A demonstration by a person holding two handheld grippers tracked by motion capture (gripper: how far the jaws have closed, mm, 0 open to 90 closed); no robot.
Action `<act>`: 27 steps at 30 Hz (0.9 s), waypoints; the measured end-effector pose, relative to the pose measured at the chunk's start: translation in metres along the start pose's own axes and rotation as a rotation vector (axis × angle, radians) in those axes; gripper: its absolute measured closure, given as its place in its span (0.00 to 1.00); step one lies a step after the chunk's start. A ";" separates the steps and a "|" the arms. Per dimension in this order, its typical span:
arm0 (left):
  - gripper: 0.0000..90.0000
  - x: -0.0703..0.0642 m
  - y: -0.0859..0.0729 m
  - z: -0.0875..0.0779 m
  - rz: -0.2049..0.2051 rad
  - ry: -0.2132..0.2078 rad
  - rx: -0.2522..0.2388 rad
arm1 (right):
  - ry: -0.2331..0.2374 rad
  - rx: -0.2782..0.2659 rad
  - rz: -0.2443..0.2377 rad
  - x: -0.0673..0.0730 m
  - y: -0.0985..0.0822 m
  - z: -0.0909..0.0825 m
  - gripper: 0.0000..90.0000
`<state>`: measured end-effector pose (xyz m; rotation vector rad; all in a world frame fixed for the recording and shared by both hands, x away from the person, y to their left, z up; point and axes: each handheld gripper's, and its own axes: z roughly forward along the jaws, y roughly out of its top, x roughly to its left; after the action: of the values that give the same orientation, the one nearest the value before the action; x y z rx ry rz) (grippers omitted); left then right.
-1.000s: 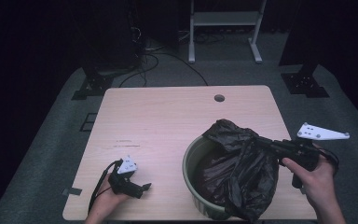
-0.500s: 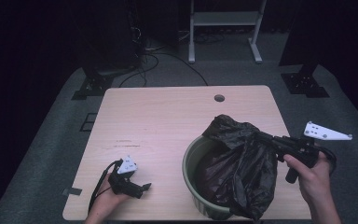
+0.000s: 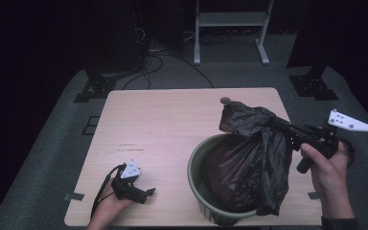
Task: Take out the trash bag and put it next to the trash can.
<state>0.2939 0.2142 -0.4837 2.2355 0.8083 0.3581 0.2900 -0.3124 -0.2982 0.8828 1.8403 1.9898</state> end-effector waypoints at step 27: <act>0.00 -0.001 0.000 0.000 -0.003 -0.001 0.001 | -0.055 -0.118 -0.118 -0.008 0.098 0.015 1.00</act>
<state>0.2927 0.2140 -0.4837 2.2355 0.8115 0.3554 0.3234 -0.3191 -0.2050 0.7692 1.6857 1.9593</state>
